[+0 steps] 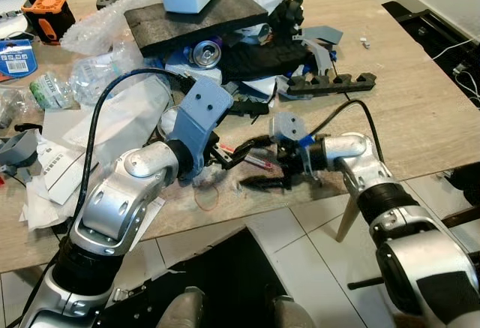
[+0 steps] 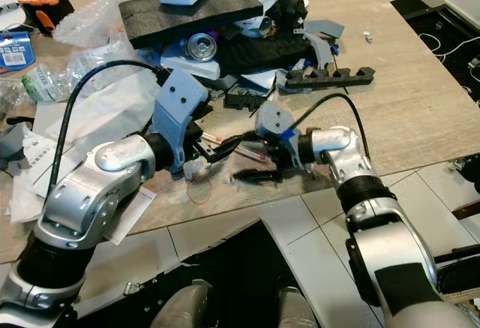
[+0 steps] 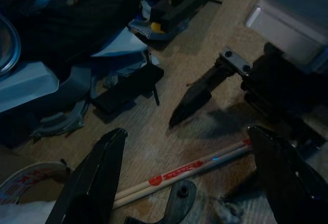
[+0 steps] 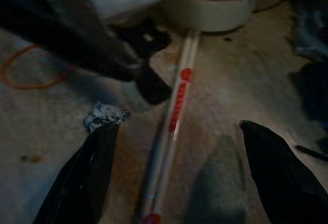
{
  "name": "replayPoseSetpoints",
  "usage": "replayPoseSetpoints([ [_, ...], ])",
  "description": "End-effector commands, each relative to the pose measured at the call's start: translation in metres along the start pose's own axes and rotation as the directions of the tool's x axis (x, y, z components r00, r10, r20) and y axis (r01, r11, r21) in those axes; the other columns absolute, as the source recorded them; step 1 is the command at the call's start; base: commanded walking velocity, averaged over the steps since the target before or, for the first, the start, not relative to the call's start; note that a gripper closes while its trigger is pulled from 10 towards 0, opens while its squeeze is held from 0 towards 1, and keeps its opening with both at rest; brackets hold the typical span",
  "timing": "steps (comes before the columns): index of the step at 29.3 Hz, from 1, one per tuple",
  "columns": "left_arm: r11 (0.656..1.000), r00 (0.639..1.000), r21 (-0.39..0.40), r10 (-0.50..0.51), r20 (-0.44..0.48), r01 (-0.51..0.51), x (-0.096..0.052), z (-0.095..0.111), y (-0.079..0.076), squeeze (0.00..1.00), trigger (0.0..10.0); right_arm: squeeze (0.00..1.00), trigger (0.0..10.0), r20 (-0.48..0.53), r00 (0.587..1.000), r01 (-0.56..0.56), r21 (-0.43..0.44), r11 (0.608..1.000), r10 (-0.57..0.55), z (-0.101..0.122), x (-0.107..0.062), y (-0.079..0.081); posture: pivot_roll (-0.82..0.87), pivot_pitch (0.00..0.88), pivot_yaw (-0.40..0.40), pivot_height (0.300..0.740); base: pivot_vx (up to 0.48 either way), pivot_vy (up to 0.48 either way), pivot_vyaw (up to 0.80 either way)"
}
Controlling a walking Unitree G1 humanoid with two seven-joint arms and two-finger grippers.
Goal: Picking trash to rubbish bin
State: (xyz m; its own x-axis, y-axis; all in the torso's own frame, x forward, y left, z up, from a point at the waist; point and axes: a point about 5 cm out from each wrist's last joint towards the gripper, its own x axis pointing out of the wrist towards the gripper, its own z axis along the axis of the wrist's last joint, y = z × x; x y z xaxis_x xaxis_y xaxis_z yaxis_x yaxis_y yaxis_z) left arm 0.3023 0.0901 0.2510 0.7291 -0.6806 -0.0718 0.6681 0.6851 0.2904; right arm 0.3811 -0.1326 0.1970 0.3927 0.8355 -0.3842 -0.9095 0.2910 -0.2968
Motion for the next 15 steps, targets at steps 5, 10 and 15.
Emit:
replayPoseSetpoints([
  [5,1.0,1.0,0.0,-0.019,-0.009,0.019,0.0,-0.002,-0.006,0.0,10.0,0.0,10.0,-0.167,0.985,-0.015,0.129,0.991,0.036,-0.045,0.014,0.025,0.1,0.332,0.006,0.74,0.0,0.0,0.0],
  [10,1.0,1.0,0.002,-0.023,-0.01,0.023,0.0,-0.002,-0.006,0.0,10.0,0.0,9.5,-0.206,0.971,-0.083,0.186,0.979,0.121,-0.053,0.017,0.034,0.1,0.332,0.006,0.74,0.0,0.0,0.0],
  [15,1.0,1.0,0.002,-0.026,-0.01,0.026,0.0,-0.002,-0.006,0.0,10.0,0.0,9.5,-0.235,0.955,-0.115,0.262,0.958,0.179,-0.059,0.017,0.038,0.1,0.332,0.006,0.74,0.0,0.0,0.0],
])
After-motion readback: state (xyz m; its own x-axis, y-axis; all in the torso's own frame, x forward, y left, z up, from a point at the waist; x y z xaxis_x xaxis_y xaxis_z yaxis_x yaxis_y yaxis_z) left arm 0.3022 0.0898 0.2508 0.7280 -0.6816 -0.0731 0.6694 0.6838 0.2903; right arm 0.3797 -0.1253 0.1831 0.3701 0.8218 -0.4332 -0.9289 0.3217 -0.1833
